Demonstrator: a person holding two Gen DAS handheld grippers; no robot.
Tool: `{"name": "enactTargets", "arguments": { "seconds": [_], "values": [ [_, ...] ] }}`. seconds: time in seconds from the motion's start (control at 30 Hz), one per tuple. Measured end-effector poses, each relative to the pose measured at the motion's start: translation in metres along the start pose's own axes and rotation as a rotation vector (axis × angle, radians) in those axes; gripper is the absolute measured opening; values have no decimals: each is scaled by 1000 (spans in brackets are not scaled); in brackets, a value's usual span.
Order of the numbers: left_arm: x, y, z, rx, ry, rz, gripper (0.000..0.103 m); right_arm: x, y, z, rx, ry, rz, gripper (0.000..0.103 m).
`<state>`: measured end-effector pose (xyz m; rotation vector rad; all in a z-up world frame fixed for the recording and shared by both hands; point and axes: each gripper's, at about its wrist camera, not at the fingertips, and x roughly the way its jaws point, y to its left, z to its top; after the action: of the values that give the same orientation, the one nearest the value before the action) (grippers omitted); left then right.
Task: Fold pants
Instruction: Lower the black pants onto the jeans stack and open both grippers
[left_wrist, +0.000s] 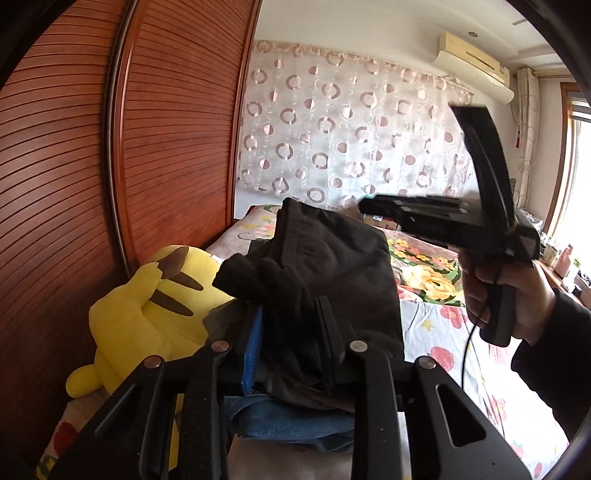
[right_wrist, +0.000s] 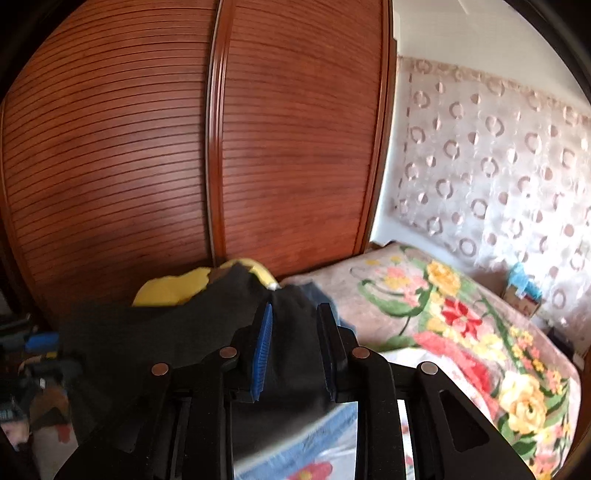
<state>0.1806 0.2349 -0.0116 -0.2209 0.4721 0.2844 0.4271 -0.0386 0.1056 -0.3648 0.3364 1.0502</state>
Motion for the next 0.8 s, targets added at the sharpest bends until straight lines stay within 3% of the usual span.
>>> {"name": "enactTargets", "arguments": {
  "seconds": [0.2, 0.43, 0.53, 0.67, 0.8],
  "values": [
    [2, 2, -4, 2, 20, 20, 31, 21, -25, -20, 47, 114, -95, 26],
    [-9, -1, -2, 30, 26, 37, 32, 3, -24, -18, 79, 92, -84, 26],
    [-16, -1, -1, 43, 20, 52, 36, -10, -20, -21, 98, 75, -62, 26],
    [-25, 0, 0, 43, 12, 61, 49, -29, -12, -29, 115, 54, -41, 26],
    [-34, -4, 0, 62, 4, 53, 50, -50, 1, -37, 114, 46, -38, 26]
  ]
}}
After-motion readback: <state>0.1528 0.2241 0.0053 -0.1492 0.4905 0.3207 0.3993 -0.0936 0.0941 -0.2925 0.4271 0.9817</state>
